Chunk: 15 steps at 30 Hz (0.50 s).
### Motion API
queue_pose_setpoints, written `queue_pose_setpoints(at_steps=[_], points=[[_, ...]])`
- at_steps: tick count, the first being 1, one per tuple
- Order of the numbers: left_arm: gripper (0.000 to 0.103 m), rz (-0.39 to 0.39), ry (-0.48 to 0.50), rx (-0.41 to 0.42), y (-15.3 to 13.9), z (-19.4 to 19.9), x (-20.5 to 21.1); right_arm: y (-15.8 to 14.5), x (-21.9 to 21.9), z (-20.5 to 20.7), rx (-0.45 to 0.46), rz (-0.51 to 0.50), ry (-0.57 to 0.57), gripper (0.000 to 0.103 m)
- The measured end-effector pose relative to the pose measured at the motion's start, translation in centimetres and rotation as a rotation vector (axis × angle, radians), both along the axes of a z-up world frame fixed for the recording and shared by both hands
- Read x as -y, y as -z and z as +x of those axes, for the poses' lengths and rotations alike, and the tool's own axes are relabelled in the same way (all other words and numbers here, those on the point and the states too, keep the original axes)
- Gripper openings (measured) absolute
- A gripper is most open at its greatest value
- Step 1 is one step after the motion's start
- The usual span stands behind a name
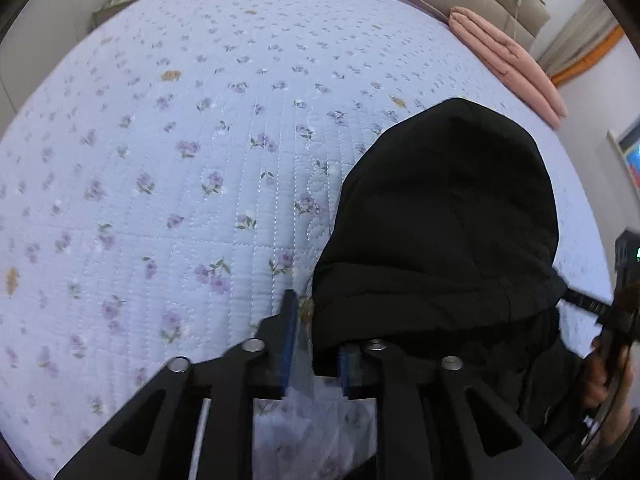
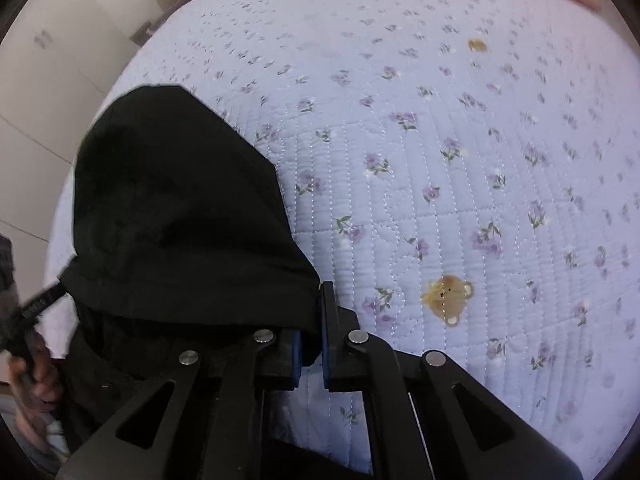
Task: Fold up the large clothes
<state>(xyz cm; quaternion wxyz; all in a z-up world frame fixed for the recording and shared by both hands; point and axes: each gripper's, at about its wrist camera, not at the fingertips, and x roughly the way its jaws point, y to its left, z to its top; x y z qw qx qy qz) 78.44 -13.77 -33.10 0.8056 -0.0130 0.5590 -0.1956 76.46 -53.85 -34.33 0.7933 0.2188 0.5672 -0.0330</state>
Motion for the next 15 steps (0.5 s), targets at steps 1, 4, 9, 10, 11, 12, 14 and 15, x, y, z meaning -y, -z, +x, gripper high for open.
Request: queue_pose_setpoints(at_steps=[1, 4, 9, 10, 11, 12, 14, 15], points=[[0.039, 0.047, 0.016, 0.026, -0.8, -0.5, 0.1, -0.4, 0.2, -0.2, -0.004, 0.004, -0.009, 0.012], [0.071, 0.135, 0.074, 0.124, -4.0, -2.4, -0.7, -3.4, 0.6, -2.0, 0.018, -0.059, -0.057, 0.043], [0.073, 0.065, 0.122, 0.177, -8.4, -4.5, -2.4, -7.4, 1.5, -4.2, 0.090, -0.066, -0.072, 0.052], [0.073, 0.029, 0.124, 0.201, -9.4, -4.3, -2.0, -8.8, 1.2, -3.8, 0.126, -0.088, -0.076, 0.052], [0.073, -0.008, 0.127, 0.227, -10.3, -3.9, -1.3, -9.8, 0.9, -3.0, 0.154, -0.100, -0.080, 0.052], [0.073, -0.034, 0.132, 0.242, -10.6, -3.5, -0.5, -10.3, 0.1, -2.4, 0.174, -0.101, -0.086, 0.052], [0.073, -0.090, 0.144, 0.258, -10.9, -2.1, 1.9, -11.2, -1.4, 0.0, 0.213, -0.076, -0.115, 0.052], [0.073, -0.094, 0.152, 0.254, -10.7, -1.7, 2.9, -11.3, -2.2, 1.1, 0.218, -0.075, -0.127, 0.052]])
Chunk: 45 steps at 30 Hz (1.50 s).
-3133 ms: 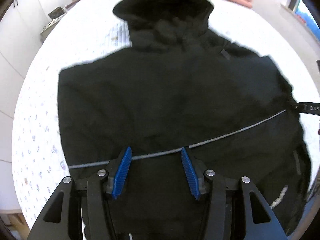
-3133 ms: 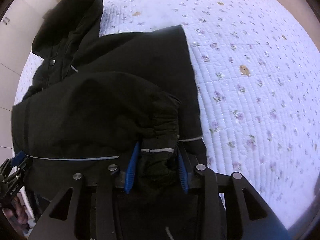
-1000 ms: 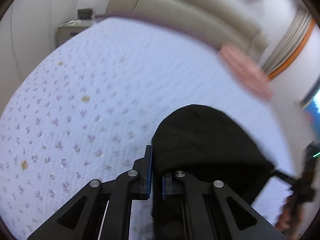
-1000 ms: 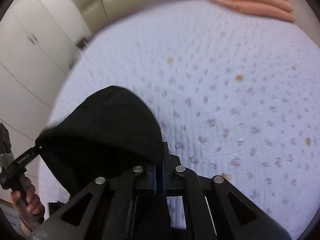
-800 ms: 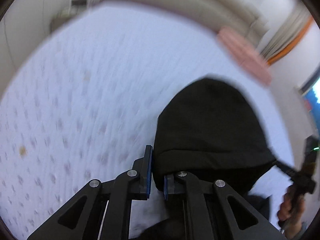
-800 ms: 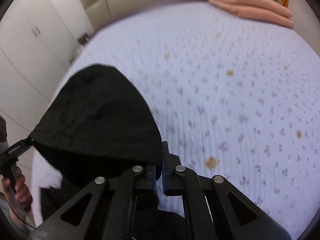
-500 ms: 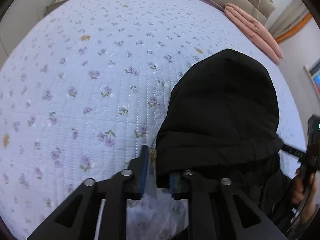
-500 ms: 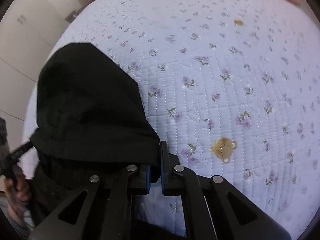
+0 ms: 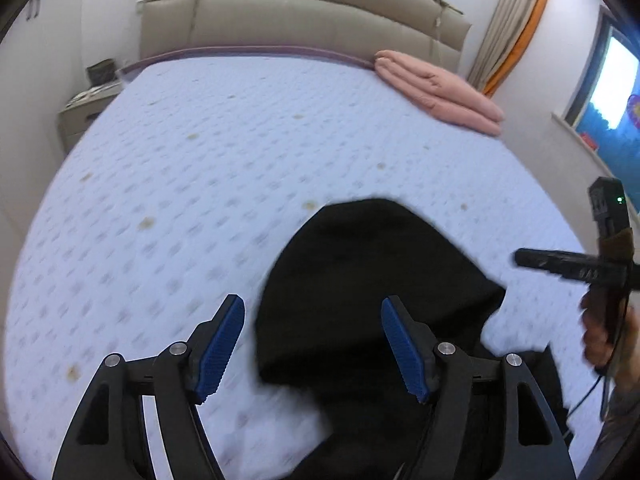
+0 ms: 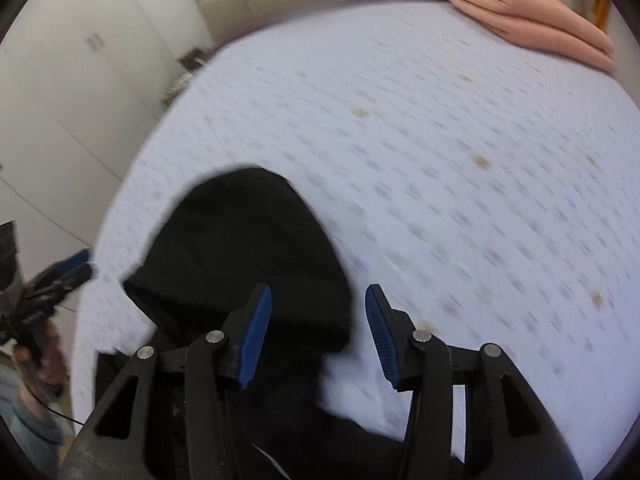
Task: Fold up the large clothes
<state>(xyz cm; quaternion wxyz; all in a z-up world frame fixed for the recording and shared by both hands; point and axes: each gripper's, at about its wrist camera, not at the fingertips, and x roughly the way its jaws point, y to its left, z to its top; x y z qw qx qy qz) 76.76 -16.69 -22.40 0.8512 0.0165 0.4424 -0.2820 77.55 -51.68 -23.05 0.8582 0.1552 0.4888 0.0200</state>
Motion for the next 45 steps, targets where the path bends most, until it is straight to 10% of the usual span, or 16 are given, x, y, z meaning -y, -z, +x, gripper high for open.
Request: queue_pose_setpoints(at_steps=[8, 15, 26, 37, 45], points=[[0.070, 0.105, 0.032, -0.204, 11.0, 1.9, 4.0, 10.1, -4.4, 5.0, -0.216, -0.133, -0.127, 0.052], [0.072, 0.115, 0.039, -0.175, 10.8, 1.4, 4.6, 9.8, -3.8, 4.3, -0.180, -0.134, -0.129, 0.052], [0.072, 0.039, -0.016, -0.097, 3.7, 1.9, -0.2, 5.5, 6.0, -1.0, -0.161, 0.149, -0.024, 0.053], [0.072, -0.121, -0.042, -0.468, 11.9, 7.2, -1.9, 11.8, 7.8, 2.2, -0.242, 0.515, -0.039, 0.051], [0.072, -0.156, 0.021, -0.469, 12.4, 7.9, 1.3, 13.3, 4.4, 4.9, -0.242, 0.568, -0.108, 0.045]])
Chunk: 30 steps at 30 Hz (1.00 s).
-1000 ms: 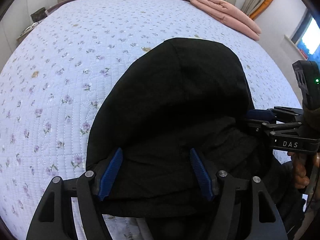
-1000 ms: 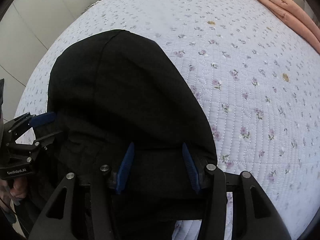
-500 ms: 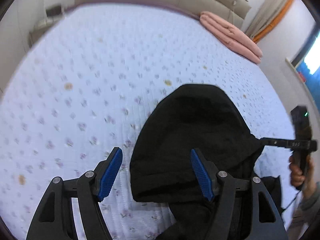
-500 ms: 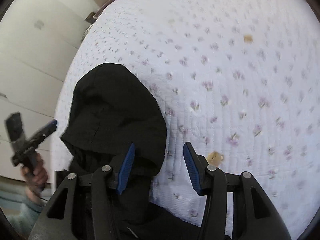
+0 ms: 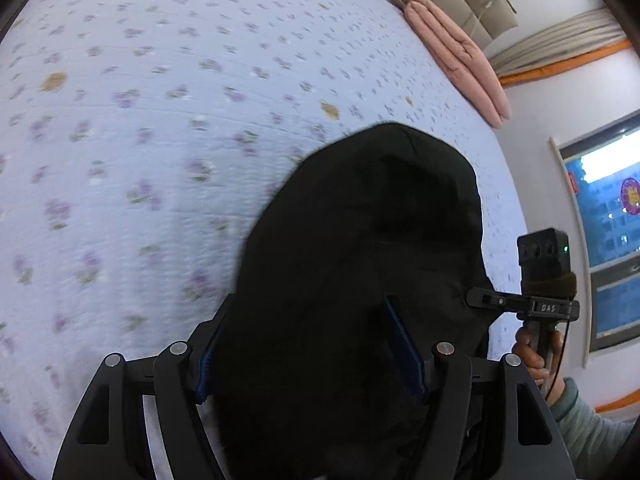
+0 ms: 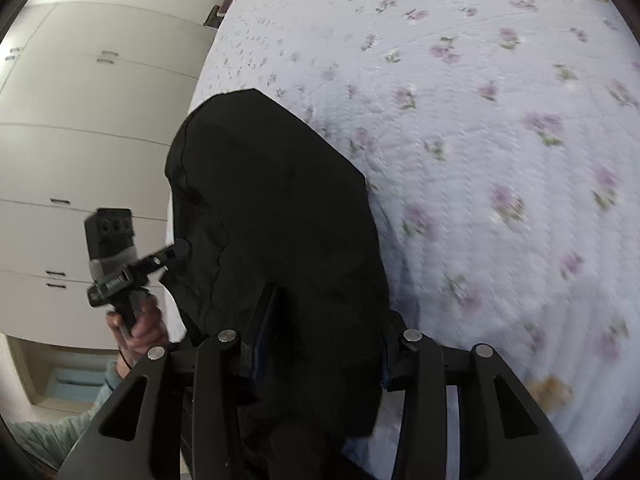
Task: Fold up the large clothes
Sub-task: 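Lift the hood and fold it toward the hem with both tools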
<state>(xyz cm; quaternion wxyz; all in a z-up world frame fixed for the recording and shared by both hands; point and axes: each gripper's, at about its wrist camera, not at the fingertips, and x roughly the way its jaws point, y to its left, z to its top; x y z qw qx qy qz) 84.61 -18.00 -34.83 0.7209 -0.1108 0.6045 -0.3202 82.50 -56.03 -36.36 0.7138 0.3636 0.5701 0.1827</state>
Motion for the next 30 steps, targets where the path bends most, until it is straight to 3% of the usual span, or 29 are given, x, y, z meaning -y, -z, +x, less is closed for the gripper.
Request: queue_pose_setpoints(at_steps=[2, 3, 4, 6, 13, 20, 25, 28, 30], points=[[0.068, 0.047, 0.009, 0.054, -0.6, -0.5, 1.1, -0.3, -0.5, -0.1, 0.005, -0.012, 0.010, 0.045], [0.047, 0.069, 0.013, 0.079, -0.8, -0.8, 1.6, -0.6, -0.9, -0.2, 0.011, -0.024, 0.012, 0.041], [0.035, 0.101, 0.010, 0.114, -1.2, -1.3, 2.1, -1.0, -1.6, -0.4, 0.026, -0.041, 0.008, 0.033], [0.020, 0.105, -0.019, 0.174, -2.6, -2.3, 1.9, -2.3, -2.7, -1.0, 0.060, -0.077, 0.002, 0.023], [0.016, 0.124, 0.013, 0.382, -11.6, -9.3, 1.0, -12.6, -7.0, -6.5, 0.272, -0.257, -0.062, 0.017], [0.015, 0.128, 0.048, 0.546, -20.2, -20.2, -1.7, -20.2, -11.7, -15.8, 0.389, -0.397, -0.094, 0.017], [0.015, 0.171, 0.125, 0.606, -22.5, -29.0, -3.4, -24.0, -14.8, -25.0, 0.451, -0.557, -0.169, 0.015], [0.018, 0.239, 0.198, 0.561, -21.4, -34.3, -4.7, -24.0, -17.0, -30.4, 0.433, -0.656, -0.229, 0.015], [0.021, 0.269, 0.227, 0.469, -19.5, -37.6, -6.1, -22.9, -16.7, -33.5, 0.390, -0.770, -0.269, 0.015]])
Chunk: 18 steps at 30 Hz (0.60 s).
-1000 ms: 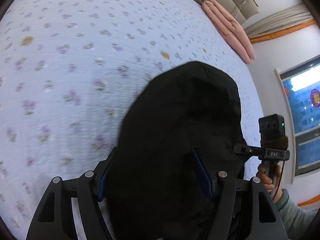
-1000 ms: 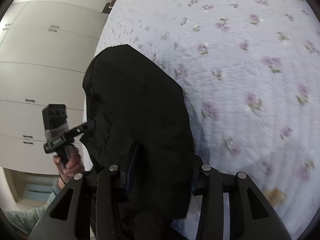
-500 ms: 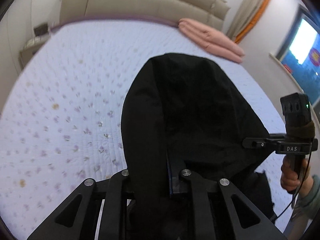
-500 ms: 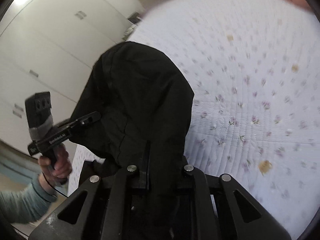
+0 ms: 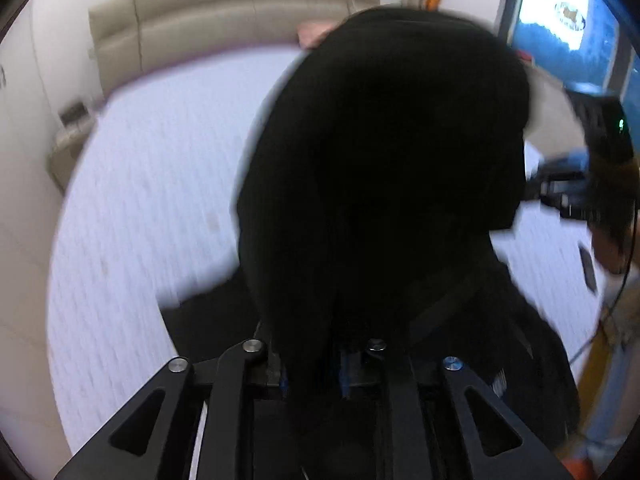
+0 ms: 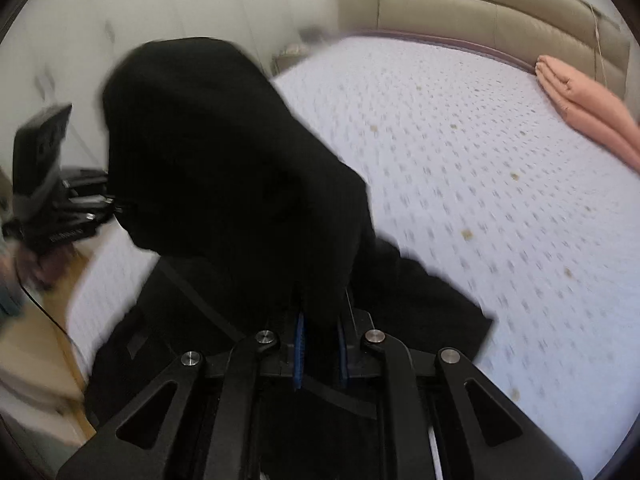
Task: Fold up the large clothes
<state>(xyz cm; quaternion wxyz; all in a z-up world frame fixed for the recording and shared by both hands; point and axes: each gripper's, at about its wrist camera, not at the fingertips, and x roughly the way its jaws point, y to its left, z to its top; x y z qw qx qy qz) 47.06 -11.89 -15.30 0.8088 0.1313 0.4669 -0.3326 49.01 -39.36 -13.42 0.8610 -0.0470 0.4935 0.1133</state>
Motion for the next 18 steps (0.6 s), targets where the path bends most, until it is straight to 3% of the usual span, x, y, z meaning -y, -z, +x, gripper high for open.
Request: queue_pose_setpoints(at_steps=[2, 5, 7, 9, 14, 17, 18], points=[[0.022, 0.100, -0.014, -0.108, 3.9, -2.8, -1.4, 2.2, -0.1, -2.1, -0.070, -0.059, 0.016, 0.017], [0.022, 0.263, -0.065, -0.267, 10.7, -5.4, -4.0, 6.5, 1.7, -5.0, -0.240, -0.054, 0.113, 0.017], [0.017, 0.302, -0.136, -0.351, 13.1, -5.4, -6.1, 7.3, 2.8, -5.8, -0.280, -0.027, 0.168, 0.017], [0.016, 0.241, -0.190, -0.350, 12.1, -4.7, -7.2, 6.5, 3.6, -6.1, -0.268, 0.026, 0.209, 0.017], [0.018, 0.099, -0.253, -0.160, 3.8, -1.1, -6.1, 1.3, 3.0, -3.5, -0.142, 0.196, 0.232, 0.021], [0.029, -0.010, -0.236, -0.080, -0.6, 0.6, -3.7, -0.9, 2.1, -0.2, -0.078, 0.273, 0.215, 0.028], [0.036, -0.039, -0.225, -0.063, -1.6, 0.3, -2.6, -1.4, 1.5, 0.5, -0.060, 0.296, 0.214, 0.038]])
